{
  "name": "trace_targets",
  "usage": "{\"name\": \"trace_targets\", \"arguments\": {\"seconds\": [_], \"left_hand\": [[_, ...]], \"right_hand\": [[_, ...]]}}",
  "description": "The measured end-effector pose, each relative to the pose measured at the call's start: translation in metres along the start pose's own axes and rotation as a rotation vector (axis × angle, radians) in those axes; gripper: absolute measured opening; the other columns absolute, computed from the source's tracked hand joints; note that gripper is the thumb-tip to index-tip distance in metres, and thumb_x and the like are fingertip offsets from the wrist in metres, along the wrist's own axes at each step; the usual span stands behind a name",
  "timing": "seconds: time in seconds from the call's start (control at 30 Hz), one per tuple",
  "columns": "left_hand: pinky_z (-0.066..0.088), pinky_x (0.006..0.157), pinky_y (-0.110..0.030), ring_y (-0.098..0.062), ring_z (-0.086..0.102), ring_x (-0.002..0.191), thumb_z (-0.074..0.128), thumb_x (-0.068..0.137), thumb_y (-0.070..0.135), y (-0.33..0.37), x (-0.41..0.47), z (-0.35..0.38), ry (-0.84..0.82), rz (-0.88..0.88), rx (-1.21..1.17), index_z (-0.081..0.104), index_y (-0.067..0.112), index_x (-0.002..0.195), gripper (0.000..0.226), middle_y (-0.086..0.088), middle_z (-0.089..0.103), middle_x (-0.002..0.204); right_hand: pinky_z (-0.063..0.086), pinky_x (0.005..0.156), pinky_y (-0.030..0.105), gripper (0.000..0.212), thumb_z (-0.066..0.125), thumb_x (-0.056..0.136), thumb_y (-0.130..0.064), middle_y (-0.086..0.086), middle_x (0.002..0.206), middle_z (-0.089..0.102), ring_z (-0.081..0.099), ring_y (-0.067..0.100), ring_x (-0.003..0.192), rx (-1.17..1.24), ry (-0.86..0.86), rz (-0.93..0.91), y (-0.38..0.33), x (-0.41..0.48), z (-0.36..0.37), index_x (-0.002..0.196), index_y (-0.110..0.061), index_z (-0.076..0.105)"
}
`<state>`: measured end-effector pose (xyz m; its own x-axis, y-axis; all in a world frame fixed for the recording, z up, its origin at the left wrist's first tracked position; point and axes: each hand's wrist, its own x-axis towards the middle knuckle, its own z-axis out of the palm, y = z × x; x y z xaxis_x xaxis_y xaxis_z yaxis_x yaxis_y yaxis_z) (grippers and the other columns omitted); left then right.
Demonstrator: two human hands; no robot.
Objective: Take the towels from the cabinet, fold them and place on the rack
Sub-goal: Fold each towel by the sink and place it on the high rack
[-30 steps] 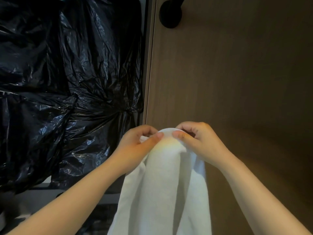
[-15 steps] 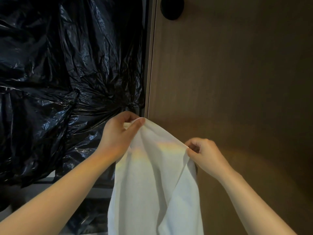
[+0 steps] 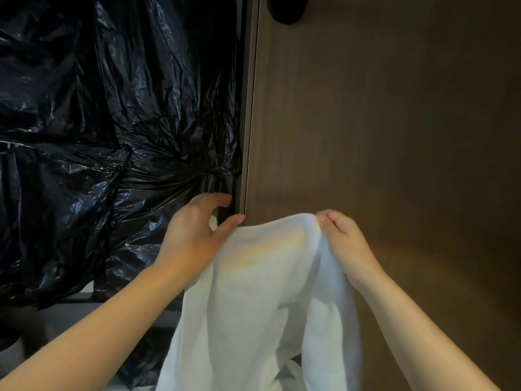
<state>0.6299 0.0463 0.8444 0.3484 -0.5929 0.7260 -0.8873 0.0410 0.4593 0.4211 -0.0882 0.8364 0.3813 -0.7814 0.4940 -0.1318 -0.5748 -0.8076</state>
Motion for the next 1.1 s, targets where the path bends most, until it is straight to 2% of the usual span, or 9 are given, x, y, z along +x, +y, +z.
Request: {"name": "trace_targets", "arguments": {"seconds": [0.07, 0.2, 0.33, 0.4, 0.53, 0.63, 0.87, 1.0, 1.1], "left_hand": [[0.037, 0.078, -0.013, -0.003, 0.055, 0.107, 0.064, 0.083, 0.048, 0.01, -0.003, 0.001, -0.037, 0.017, -0.071, 0.064, 0.026, 0.122, 0.044, 0.013, 0.062, 0.122], [0.035, 0.077, -0.005, 0.014, 0.053, 0.095, 0.065, 0.076, 0.059, 0.028, -0.009, 0.007, -0.196, -0.071, -0.269, 0.063, 0.036, 0.12, 0.05, 0.033, 0.062, 0.102], [0.043, 0.063, -0.008, 0.006, 0.06, 0.07, 0.071, 0.082, 0.04, 0.03, -0.013, 0.012, -0.206, -0.108, -0.488, 0.075, 0.031, 0.085, 0.009, 0.008, 0.069, 0.077], [0.04, 0.058, -0.007, 0.003, 0.056, 0.061, 0.073, 0.083, 0.027, 0.027, -0.013, 0.012, -0.15, -0.124, -0.534, 0.075, 0.025, 0.072, 0.011, 0.006, 0.065, 0.066], [0.043, 0.061, -0.014, 0.002, 0.06, 0.063, 0.077, 0.079, 0.021, 0.022, -0.01, 0.011, -0.11, -0.185, -0.548, 0.075, 0.024, 0.068, 0.012, 0.012, 0.066, 0.063], [0.041, 0.065, -0.015, 0.001, 0.062, 0.066, 0.077, 0.079, 0.023, 0.02, -0.01, 0.014, -0.074, -0.197, -0.519, 0.075, 0.026, 0.068, 0.011, 0.012, 0.068, 0.066], [0.041, 0.064, -0.019, 0.001, 0.062, 0.069, 0.074, 0.082, 0.026, 0.012, -0.003, 0.016, 0.01, -0.176, -0.385, 0.074, 0.027, 0.068, 0.014, 0.016, 0.068, 0.069], [0.042, 0.058, -0.014, 0.002, 0.061, 0.072, 0.071, 0.083, 0.026, 0.005, 0.001, 0.017, 0.041, -0.18, -0.29, 0.073, 0.029, 0.069, 0.014, 0.013, 0.068, 0.068], [0.039, 0.05, -0.008, 0.003, 0.059, 0.071, 0.07, 0.083, 0.027, -0.003, 0.006, 0.018, 0.075, -0.204, -0.239, 0.071, 0.029, 0.068, 0.016, 0.009, 0.066, 0.065]], "right_hand": [[0.04, 0.063, 0.01, 0.028, 0.043, 0.102, -0.013, -0.008, 0.079, 0.06, 0.054, -0.001, 0.074, -0.069, -0.041, -0.105, -0.014, 0.001, 0.003, 0.081, -0.02, 0.06], [0.038, 0.064, 0.012, 0.028, 0.048, 0.101, -0.011, -0.011, 0.076, 0.058, 0.051, -0.002, 0.072, -0.103, -0.168, -0.254, -0.04, 0.002, 0.008, 0.078, -0.022, 0.06], [0.041, 0.066, 0.014, 0.024, 0.052, 0.099, -0.012, -0.011, 0.078, 0.063, 0.055, 0.001, 0.075, -0.074, -0.192, -0.294, -0.051, 0.0, 0.008, 0.081, -0.022, 0.065], [0.044, 0.069, 0.015, 0.019, 0.056, 0.097, -0.012, -0.009, 0.083, 0.067, 0.06, 0.004, 0.08, -0.087, -0.208, -0.286, -0.048, -0.001, 0.006, 0.086, -0.02, 0.069], [0.049, 0.073, 0.018, 0.014, 0.057, 0.098, -0.02, -0.013, 0.089, 0.067, 0.061, 0.002, 0.086, -0.363, -0.293, -0.277, -0.025, -0.006, 0.001, 0.099, -0.02, 0.071], [0.046, 0.071, 0.023, 0.018, 0.052, 0.099, -0.018, -0.011, 0.087, 0.066, 0.058, 0.003, 0.084, -0.535, -0.278, -0.305, -0.008, -0.008, -0.005, 0.095, -0.018, 0.069], [0.043, 0.062, 0.012, 0.018, 0.052, 0.1, -0.022, -0.018, 0.085, 0.063, 0.059, 0.0, 0.08, -0.557, -0.233, -0.13, 0.01, -0.01, -0.025, 0.092, -0.03, 0.066], [0.054, 0.071, 0.021, 0.02, 0.056, 0.098, -0.023, -0.017, 0.086, 0.067, 0.063, 0.004, 0.083, -0.523, -0.199, -0.01, 0.008, -0.01, -0.031, 0.088, -0.028, 0.072], [0.051, 0.062, 0.018, 0.025, 0.059, 0.096, -0.019, -0.013, 0.081, 0.069, 0.065, 0.006, 0.078, -0.544, -0.18, 0.066, 0.007, -0.009, -0.038, 0.077, -0.028, 0.073]]}}
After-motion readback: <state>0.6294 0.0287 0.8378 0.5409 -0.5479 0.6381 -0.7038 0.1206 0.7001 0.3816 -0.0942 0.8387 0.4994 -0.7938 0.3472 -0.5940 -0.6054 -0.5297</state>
